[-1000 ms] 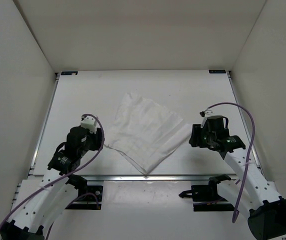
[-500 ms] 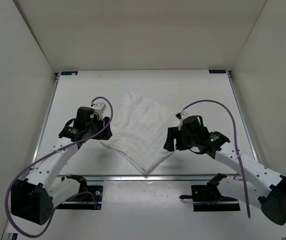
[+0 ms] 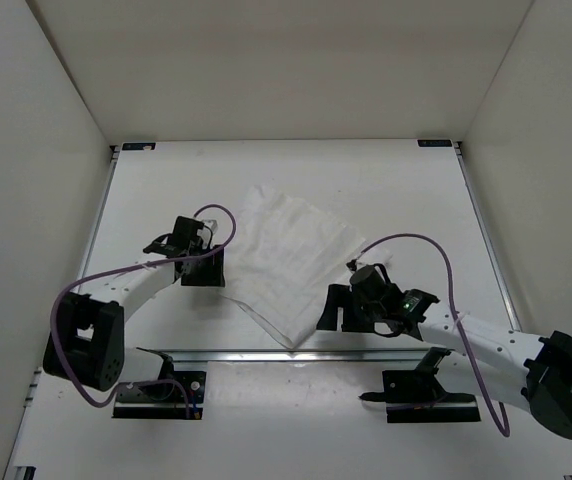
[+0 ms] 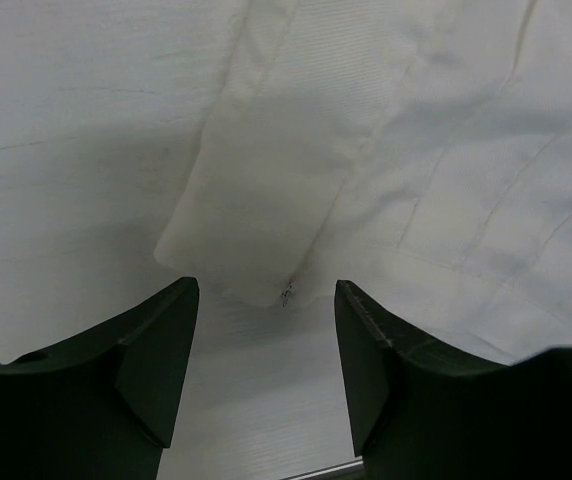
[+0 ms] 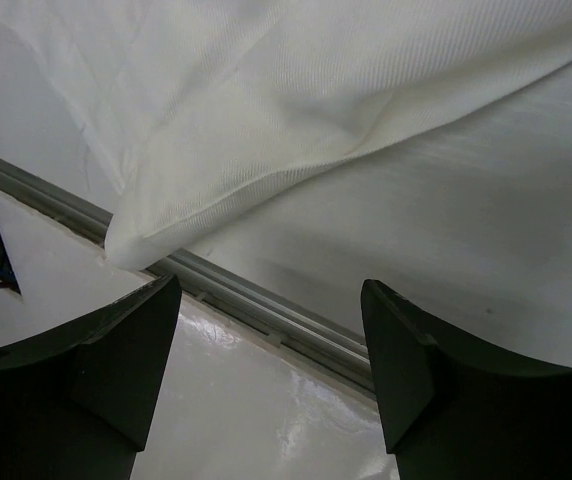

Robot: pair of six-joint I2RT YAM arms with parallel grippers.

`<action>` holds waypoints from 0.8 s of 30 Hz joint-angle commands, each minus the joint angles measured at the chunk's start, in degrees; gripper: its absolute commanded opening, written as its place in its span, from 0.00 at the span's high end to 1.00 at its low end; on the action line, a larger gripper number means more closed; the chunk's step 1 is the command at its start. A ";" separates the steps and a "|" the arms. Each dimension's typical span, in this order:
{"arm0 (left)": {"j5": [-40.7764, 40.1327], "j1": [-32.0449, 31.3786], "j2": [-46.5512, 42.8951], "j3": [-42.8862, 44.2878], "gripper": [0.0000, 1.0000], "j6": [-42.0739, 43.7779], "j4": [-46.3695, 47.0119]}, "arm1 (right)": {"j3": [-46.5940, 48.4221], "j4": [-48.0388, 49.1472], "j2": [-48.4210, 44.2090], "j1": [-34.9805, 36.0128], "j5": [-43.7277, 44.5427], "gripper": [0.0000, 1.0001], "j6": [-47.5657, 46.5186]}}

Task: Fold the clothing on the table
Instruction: Flatten the skirt out

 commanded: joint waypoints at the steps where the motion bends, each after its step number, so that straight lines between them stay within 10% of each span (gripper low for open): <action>1: 1.01 -1.16 -0.13 -0.10 0.33 -0.84 2.14 | -2.14 8.06 -0.17 0.63 -1.29 0.30 4.81; 14: 0.57 -6.88 -0.13 -4.06 0.25 -4.89 7.15 | -4.35 16.24 4.75 0.54 -3.94 0.29 5.60; 24: -1.54 -8.64 1.54 -3.26 0.61 -6.82 9.26 | -5.14 18.09 6.86 0.63 -3.59 0.31 5.68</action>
